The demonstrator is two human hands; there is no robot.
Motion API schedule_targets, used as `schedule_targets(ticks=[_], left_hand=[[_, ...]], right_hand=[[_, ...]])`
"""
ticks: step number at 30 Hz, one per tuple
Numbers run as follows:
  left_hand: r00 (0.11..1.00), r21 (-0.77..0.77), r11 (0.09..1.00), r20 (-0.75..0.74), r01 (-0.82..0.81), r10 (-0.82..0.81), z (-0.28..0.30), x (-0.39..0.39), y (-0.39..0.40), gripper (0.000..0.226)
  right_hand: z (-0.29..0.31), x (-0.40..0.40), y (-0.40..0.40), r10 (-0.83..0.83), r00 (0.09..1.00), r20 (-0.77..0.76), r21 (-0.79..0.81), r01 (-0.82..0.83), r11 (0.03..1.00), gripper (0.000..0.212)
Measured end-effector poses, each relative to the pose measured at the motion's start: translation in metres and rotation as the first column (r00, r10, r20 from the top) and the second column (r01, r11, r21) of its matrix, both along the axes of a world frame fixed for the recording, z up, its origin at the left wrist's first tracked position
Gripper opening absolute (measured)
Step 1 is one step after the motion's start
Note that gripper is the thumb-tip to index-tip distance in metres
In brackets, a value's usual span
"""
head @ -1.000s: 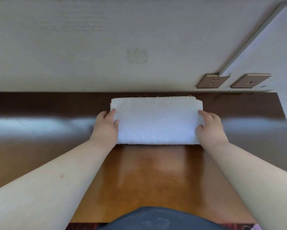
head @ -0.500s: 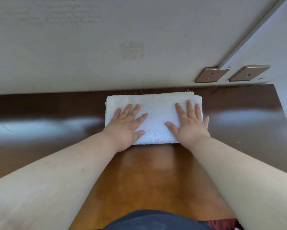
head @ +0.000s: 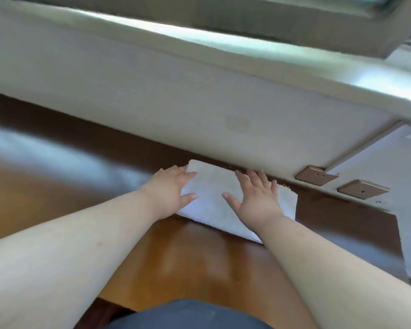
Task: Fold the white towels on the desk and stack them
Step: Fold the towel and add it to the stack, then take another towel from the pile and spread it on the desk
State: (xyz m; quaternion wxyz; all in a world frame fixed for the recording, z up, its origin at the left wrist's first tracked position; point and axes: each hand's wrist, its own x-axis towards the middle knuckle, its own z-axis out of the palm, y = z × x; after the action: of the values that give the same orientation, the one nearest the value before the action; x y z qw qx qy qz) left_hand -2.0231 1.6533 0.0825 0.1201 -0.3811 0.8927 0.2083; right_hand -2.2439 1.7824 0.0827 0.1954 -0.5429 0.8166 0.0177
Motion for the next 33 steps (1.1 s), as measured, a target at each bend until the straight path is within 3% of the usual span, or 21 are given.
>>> schedule_targets(ticks=[4,7,11,14,17,25,33], left_hand=[[0.915,-0.041,0.926,-0.172,-0.376,0.364,0.063,0.088,0.006,0.055],[0.846,-0.102,0.842,-0.132,-0.531,0.517,0.111,0.17,0.021,0.051],[0.667,-0.175,0.648,-0.082,-0.741,0.74,0.172,0.316,0.061,0.048],[0.485,-0.197,0.453,-0.165,-0.869,0.859,0.2,0.421,0.105,0.045],[0.358,-0.241,0.301,-0.249,-0.923,0.9,0.217,0.523,0.153,0.048],[0.139,-0.323,0.053,-0.251,-0.945,0.958,0.27,0.782,0.219,0.054],[0.048,-0.292,-0.037,-0.279,-0.956,0.959,0.283,0.945,0.148,0.054]], right_hand=[[0.051,0.071,-0.072,0.334,0.941,0.059,-0.088,-0.328,0.94,0.075],[0.088,0.146,-0.116,0.53,0.846,0.05,-0.086,-0.525,0.846,0.071],[0.14,0.29,-0.144,0.714,0.69,0.117,-0.006,-0.719,0.695,0.063],[0.172,0.401,-0.144,0.807,0.585,0.086,-0.04,-0.807,0.589,0.057],[0.2,0.521,-0.137,0.873,0.486,0.05,-0.118,-0.865,0.488,0.058],[0.254,0.816,-0.113,0.944,0.33,0.031,-0.409,-0.857,0.313,0.056],[0.269,0.994,-0.184,0.962,0.273,0.001,-0.423,-0.871,0.248,0.059]])
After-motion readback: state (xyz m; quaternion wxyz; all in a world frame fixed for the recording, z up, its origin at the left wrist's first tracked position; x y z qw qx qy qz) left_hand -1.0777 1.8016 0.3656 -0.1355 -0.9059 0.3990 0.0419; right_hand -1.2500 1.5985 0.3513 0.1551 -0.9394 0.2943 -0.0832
